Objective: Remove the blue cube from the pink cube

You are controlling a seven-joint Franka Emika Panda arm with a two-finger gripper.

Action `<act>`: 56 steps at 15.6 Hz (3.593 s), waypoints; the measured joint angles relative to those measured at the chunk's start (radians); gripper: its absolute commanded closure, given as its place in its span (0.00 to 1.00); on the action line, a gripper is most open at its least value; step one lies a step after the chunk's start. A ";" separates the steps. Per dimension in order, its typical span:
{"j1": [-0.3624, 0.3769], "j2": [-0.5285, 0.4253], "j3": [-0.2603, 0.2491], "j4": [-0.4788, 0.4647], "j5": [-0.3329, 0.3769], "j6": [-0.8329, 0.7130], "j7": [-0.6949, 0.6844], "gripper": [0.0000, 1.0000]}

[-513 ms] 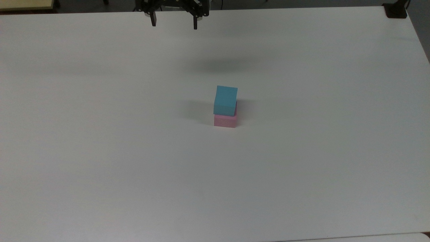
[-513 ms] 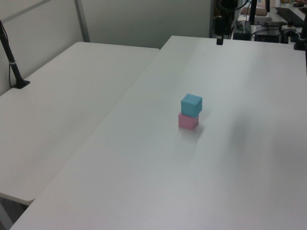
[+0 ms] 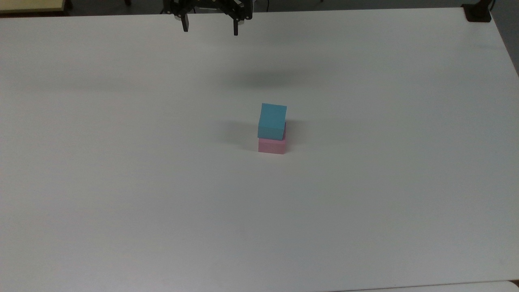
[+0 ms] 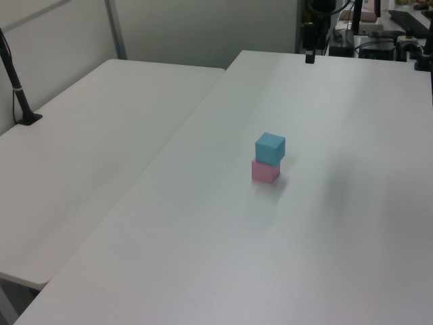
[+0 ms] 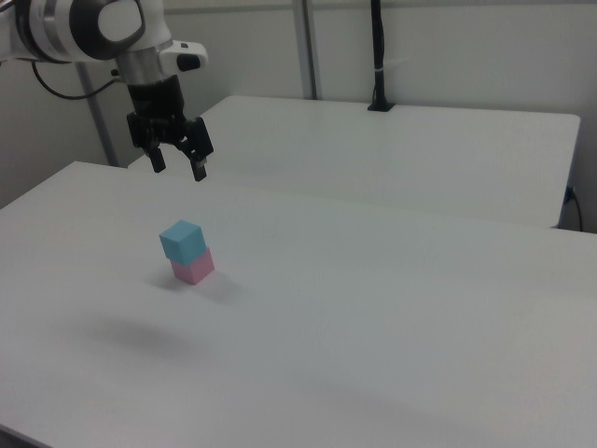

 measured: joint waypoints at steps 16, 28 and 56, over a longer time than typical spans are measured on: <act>0.107 0.134 0.015 -0.066 0.077 0.217 0.138 0.00; 0.179 0.295 0.016 -0.077 -0.023 0.357 0.297 0.00; -0.102 0.465 -0.010 -0.012 -0.095 0.490 -0.097 0.00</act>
